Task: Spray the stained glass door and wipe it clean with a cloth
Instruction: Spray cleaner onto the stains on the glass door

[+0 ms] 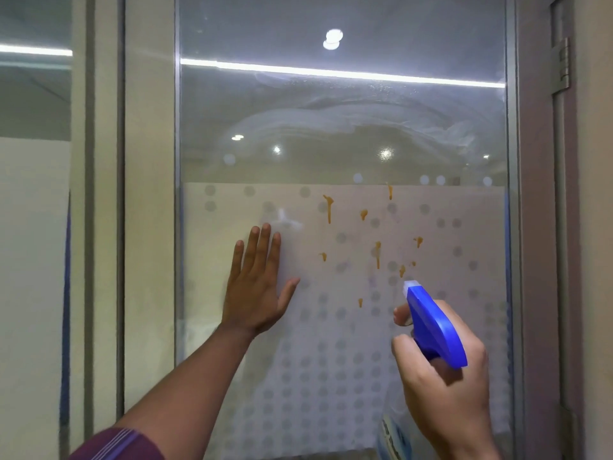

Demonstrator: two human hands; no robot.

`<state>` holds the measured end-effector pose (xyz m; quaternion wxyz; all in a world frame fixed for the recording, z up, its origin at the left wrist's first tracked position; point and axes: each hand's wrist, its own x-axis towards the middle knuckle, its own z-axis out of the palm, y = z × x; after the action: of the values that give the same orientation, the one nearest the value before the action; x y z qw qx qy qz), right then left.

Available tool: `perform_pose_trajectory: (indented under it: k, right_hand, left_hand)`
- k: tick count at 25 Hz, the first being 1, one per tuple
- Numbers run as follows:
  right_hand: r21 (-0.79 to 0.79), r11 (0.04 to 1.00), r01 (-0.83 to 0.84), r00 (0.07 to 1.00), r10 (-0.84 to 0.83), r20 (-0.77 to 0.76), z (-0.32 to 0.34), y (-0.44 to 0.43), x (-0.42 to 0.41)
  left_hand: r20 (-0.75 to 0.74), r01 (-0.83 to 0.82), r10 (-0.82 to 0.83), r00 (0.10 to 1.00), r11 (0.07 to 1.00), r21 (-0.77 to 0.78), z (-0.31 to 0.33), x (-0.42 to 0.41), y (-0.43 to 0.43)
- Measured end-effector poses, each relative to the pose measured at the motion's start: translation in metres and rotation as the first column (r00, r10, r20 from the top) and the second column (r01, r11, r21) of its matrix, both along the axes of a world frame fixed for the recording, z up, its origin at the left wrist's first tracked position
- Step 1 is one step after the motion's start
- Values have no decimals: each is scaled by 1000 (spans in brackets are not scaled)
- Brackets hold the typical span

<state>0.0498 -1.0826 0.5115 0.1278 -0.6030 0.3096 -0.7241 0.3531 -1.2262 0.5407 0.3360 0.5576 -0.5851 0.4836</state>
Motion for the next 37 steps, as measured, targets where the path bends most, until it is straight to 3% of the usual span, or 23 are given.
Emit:
perform_pose_trajectory:
  k: [7,13,18,21,25,28,30,37]
  right_hand:
    - [71,961,-269,963,265,56,-6,19,8]
    - [139,893,-427,904,421,74,-12,31,12]
    - [183,845,-502,865,495,82,-17,45,3]
    - [212,780,-589,808,573,136,-20,59,-15]
    - [230,674,-702,707,697,116,-33,87,-45]
    - [258,598,-759,631,774,62,-50,115,-65]
    - [288,546,-787,571,821,5,-64,133,-75]
    - [419,382,-824,390,918,-71,-125,214,-73]
  left_hand:
    - [-99,119,-98,990,964,239,-28,-19,53]
    - [-182,164,-116,976,946,279,-58,-38,119]
    - [-397,300,-175,901,912,279,-72,-79,185]
    - [-664,469,-200,720,846,254,-83,-125,229]
    - [-905,827,-315,285,558,67,-115,-182,291]
    - [-950,886,-265,167,463,26,-147,-216,337]
    - [-966,883,-222,135,469,16,-168,-233,362]
    - [-989,666,-123,82,745,-37,-228,-266,485]
